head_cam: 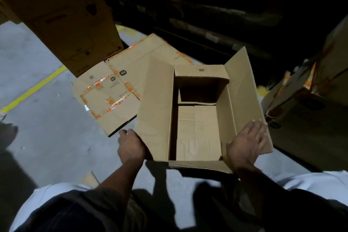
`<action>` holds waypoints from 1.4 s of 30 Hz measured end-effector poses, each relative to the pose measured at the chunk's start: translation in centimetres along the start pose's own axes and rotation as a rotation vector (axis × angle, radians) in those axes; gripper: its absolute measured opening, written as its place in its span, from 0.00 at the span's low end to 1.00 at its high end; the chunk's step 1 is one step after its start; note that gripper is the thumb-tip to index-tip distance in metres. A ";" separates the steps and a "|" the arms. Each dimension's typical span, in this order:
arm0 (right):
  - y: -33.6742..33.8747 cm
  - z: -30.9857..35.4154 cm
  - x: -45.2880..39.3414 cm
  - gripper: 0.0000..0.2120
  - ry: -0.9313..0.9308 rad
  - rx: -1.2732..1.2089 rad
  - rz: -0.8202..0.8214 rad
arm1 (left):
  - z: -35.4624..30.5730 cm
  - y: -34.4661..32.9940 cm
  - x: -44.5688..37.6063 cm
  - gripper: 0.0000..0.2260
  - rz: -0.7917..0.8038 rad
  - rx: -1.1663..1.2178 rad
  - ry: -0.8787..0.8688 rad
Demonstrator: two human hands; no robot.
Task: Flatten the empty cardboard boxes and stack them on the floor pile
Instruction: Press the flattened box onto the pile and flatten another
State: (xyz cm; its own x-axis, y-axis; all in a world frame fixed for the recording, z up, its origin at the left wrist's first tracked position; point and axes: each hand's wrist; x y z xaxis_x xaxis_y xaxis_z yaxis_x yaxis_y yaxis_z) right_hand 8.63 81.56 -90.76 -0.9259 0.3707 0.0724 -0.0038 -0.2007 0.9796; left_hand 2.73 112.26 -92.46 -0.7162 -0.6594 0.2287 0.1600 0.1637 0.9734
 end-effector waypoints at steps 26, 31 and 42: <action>1.8 0.5 -4.7 0.18 -0.352 -0.655 -0.094 | -2.5 -0.4 -0.6 0.61 0.320 -0.213 -0.201; -2.5 -1.0 -5.4 0.27 -0.182 -0.284 0.090 | -0.1 -4.4 -1.9 0.60 0.451 -0.100 -0.090; -7.0 -2.5 -5.6 0.49 -0.142 -0.562 0.702 | -1.3 -9.5 -2.8 0.53 0.787 0.397 -0.292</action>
State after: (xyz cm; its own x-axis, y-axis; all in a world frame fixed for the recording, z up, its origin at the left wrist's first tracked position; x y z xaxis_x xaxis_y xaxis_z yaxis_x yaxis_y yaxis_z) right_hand 12.91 78.61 -98.47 -0.7299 0.0976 0.6766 0.3253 -0.8210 0.4693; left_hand 4.12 111.62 -102.31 -0.6510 -0.0493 0.7575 0.4673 0.7603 0.4512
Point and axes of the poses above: each hand's wrist, its own x-axis away from the middle knuckle, its own y-axis out of the back of the hand, z = x × y, and after that the axes turned 11 degrees about -x, right-handed
